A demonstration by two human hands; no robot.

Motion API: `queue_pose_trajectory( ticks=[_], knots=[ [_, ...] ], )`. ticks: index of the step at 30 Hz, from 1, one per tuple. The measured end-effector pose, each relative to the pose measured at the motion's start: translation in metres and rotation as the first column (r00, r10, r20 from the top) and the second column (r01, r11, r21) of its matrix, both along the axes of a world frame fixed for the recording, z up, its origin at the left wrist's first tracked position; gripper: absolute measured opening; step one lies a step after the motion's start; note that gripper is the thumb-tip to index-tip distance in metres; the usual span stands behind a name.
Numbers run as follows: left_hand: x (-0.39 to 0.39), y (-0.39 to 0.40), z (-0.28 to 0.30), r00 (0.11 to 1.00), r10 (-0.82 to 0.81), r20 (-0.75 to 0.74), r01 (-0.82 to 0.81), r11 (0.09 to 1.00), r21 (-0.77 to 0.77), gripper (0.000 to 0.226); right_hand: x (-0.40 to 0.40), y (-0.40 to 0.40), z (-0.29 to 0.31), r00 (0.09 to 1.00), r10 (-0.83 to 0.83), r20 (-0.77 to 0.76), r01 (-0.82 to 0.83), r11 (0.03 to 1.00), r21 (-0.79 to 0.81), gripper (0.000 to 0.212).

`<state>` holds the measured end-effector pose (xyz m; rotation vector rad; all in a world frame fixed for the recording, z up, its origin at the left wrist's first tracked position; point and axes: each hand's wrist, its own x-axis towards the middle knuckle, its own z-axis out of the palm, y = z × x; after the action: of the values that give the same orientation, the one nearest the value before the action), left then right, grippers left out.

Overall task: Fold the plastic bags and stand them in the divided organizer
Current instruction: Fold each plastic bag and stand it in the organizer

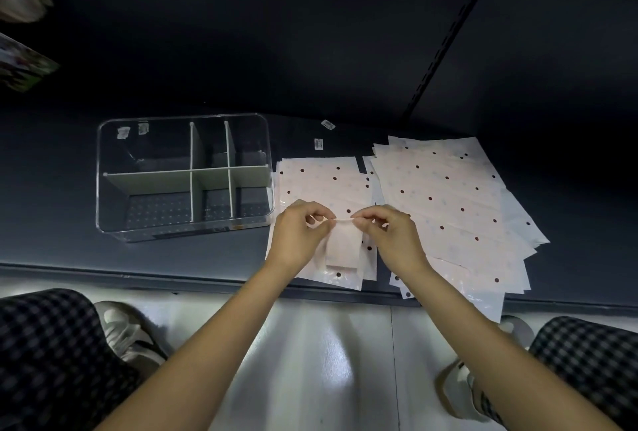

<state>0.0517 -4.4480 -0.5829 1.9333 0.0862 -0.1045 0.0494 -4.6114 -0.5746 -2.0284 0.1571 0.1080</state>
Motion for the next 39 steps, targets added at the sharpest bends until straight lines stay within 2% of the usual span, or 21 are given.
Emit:
queue_pose_trajectory(
  ticks=[2, 5, 7, 10, 14, 16, 18, 20, 22, 25, 28, 30, 32, 35, 39],
  knots=[
    [0.003, 0.003, 0.003, 0.999, -0.021, -0.035, 0.019, 0.998, -0.068, 0.011, 0.003, 0.001, 0.003, 1.000, 0.015, 0.017, -0.015, 1.000, -0.026, 0.013],
    [0.004, 0.007, 0.008, 0.984, -0.087, -0.158, 0.041, 0.962, -0.271, 0.010, 0.008, 0.007, 0.009, 1.000, 0.029, -0.003, -0.028, 0.997, 0.075, 0.013],
    [0.003, 0.009, 0.008, 0.971, -0.103, -0.213, 0.039, 0.958, -0.286, 0.012, 0.010, 0.011, 0.013, 1.000, 0.002, -0.006, -0.001, 0.987, 0.161, 0.012],
    [0.001, 0.014, 0.009, 0.957, -0.044, -0.287, -0.066, 0.929, -0.364, 0.003, 0.013, 0.018, 0.016, 0.995, -0.101, -0.015, 0.102, 0.960, 0.260, 0.011],
    [-0.001, 0.026, 0.012, 0.933, -0.028, -0.358, -0.137, 0.895, -0.425, 0.012, 0.016, 0.032, 0.019, 0.971, -0.200, -0.133, 0.236, 0.900, 0.367, 0.012],
    [-0.003, 0.032, 0.013, 0.936, 0.024, -0.350, -0.182, 0.886, -0.426, 0.011, 0.014, 0.044, 0.017, 0.960, -0.258, -0.107, 0.279, 0.906, 0.317, 0.009],
    [-0.004, 0.039, 0.013, 0.951, 0.146, -0.271, -0.240, 0.904, -0.355, 0.010, 0.010, 0.060, 0.016, 0.959, -0.283, -0.004, 0.279, 0.941, 0.193, 0.010],
    [-0.006, 0.048, 0.011, 0.965, 0.239, -0.112, -0.258, 0.943, -0.209, 0.011, 0.006, 0.081, 0.017, 0.985, -0.168, 0.034, 0.162, 0.977, 0.137, 0.004],
    [-0.011, 0.054, 0.008, 0.973, 0.228, 0.028, -0.224, 0.971, -0.086, 0.011, 0.003, 0.106, 0.017, 1.000, -0.017, -0.014, 0.019, 0.994, 0.111, 0.011],
    [-0.015, 0.065, 0.002, 0.977, 0.178, 0.115, -0.182, 0.983, 0.025, 0.016, 0.008, 0.133, 0.018, 0.999, 0.046, -0.028, -0.045, 0.998, 0.038, 0.018],
    [-0.014, 0.084, -0.003, 0.980, 0.129, 0.154, -0.130, 0.991, 0.001, 0.020, 0.018, 0.146, 0.019, 0.998, 0.057, -0.022, -0.057, 0.998, -0.023, 0.014],
    [-0.013, 0.102, -0.005, 0.975, 0.152, 0.161, -0.151, 0.988, -0.021, 0.016, 0.026, 0.153, 0.018, 0.997, 0.077, -0.022, -0.078, 0.995, -0.065, 0.017],
    [-0.013, 0.125, -0.013, 0.950, 0.224, 0.219, -0.257, 0.957, 0.135, 0.012, 0.032, 0.161, 0.016, 0.996, 0.090, -0.023, -0.092, 0.990, -0.107, 0.019],
    [-0.017, 0.159, -0.033, 0.912, 0.315, 0.262, -0.403, 0.809, 0.429, 0.012, 0.041, 0.179, 0.012, 0.993, 0.115, -0.029, -0.118, 0.977, -0.180, 0.021],
    [-0.023, 0.175, -0.051, 0.917, 0.273, 0.292, -0.394, 0.741, 0.543, 0.013, 0.050, 0.205, 0.005, 0.985, 0.172, -0.012, -0.164, 0.913, -0.372, 0.027]
  ],
)
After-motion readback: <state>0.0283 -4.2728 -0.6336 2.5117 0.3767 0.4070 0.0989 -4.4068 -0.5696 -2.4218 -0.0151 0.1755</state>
